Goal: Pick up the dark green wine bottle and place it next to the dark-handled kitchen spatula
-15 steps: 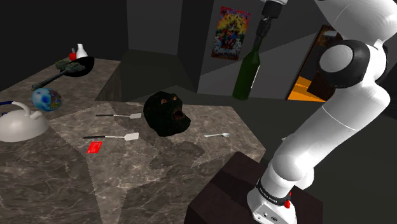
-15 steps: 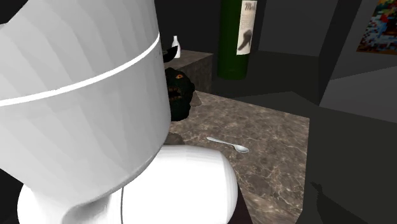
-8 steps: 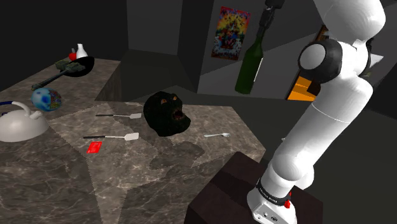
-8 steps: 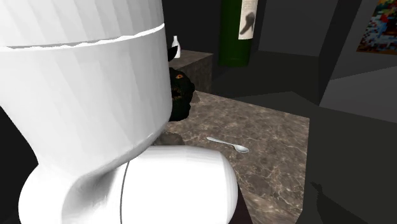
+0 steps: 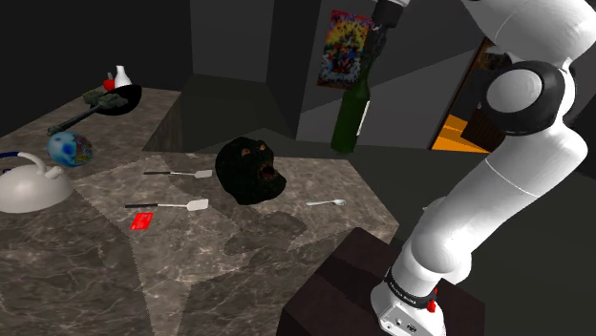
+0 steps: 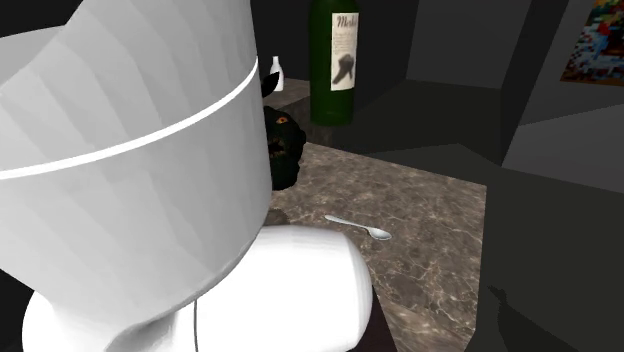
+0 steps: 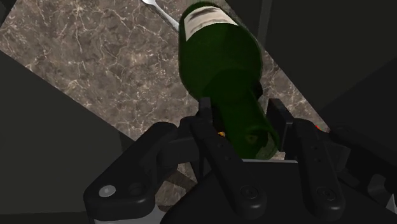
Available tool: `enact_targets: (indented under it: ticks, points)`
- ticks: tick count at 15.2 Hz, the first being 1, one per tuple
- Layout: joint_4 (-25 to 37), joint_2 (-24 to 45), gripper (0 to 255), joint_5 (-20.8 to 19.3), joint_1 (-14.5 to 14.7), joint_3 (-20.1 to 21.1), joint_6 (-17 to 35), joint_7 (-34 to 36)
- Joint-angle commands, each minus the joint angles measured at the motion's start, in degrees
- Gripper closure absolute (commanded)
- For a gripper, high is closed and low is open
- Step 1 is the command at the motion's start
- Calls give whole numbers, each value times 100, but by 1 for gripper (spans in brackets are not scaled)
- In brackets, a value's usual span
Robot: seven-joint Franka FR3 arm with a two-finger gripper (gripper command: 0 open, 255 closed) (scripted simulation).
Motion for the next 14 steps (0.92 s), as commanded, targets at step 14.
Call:
enact_targets:
  ticks: [14]
  points:
    - [-1778,154,255,157,552,1064,2017,1582]
